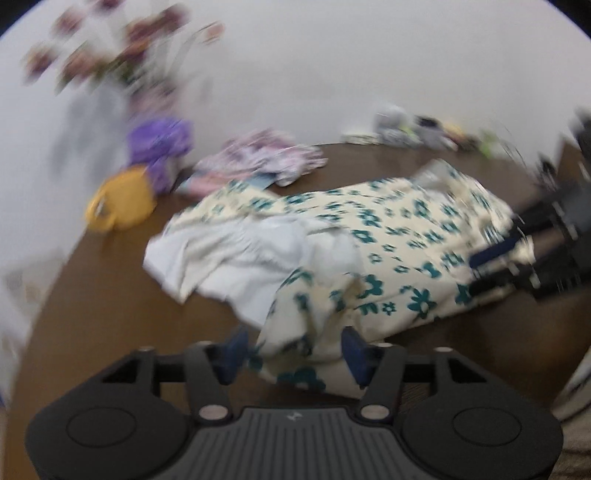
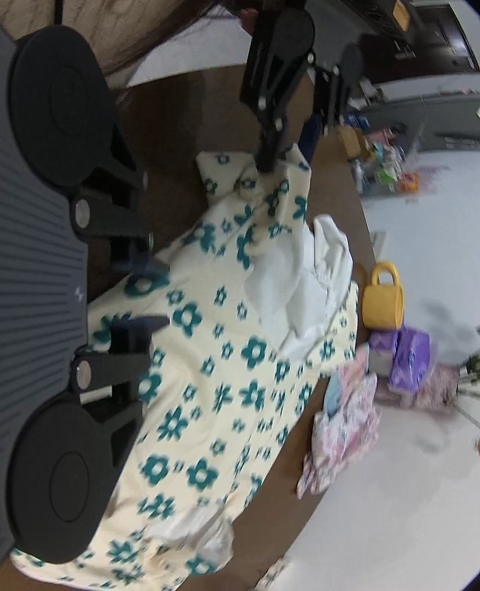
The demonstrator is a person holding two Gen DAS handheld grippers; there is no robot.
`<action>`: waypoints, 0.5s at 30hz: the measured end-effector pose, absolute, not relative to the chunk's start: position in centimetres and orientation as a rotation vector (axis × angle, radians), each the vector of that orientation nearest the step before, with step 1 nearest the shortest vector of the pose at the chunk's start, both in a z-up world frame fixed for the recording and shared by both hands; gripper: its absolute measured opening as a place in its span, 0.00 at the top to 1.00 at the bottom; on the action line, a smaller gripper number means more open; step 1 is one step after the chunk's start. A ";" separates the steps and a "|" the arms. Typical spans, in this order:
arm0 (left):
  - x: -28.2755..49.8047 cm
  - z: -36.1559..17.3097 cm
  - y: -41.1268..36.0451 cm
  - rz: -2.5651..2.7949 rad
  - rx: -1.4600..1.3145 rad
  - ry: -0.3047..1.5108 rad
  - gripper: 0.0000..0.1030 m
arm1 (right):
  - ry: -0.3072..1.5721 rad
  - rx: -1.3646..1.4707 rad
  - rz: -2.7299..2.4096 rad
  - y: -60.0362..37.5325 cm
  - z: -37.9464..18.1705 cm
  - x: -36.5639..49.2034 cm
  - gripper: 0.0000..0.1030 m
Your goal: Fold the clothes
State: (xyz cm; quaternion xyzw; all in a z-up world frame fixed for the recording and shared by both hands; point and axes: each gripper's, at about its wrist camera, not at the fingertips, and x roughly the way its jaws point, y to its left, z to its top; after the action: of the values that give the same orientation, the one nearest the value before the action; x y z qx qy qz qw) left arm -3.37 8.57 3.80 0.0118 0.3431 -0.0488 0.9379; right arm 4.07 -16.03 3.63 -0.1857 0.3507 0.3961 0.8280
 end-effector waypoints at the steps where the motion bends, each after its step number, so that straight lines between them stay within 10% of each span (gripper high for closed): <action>1: -3.4 3.6 8.9 -0.092 -0.029 0.716 0.46 | 0.749 -0.385 0.819 -16.5 3.4 4.1 0.68; 15: -3.3 1.9 6.3 0.027 -0.167 0.799 0.45 | 0.701 -0.231 0.882 -15.1 2.7 3.4 0.63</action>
State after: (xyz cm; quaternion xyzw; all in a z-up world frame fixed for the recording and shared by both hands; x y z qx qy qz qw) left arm -3.26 6.29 1.89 -0.0814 0.3887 0.0132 0.9177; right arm 3.41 -15.08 2.73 -0.1093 0.3317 0.4173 0.8390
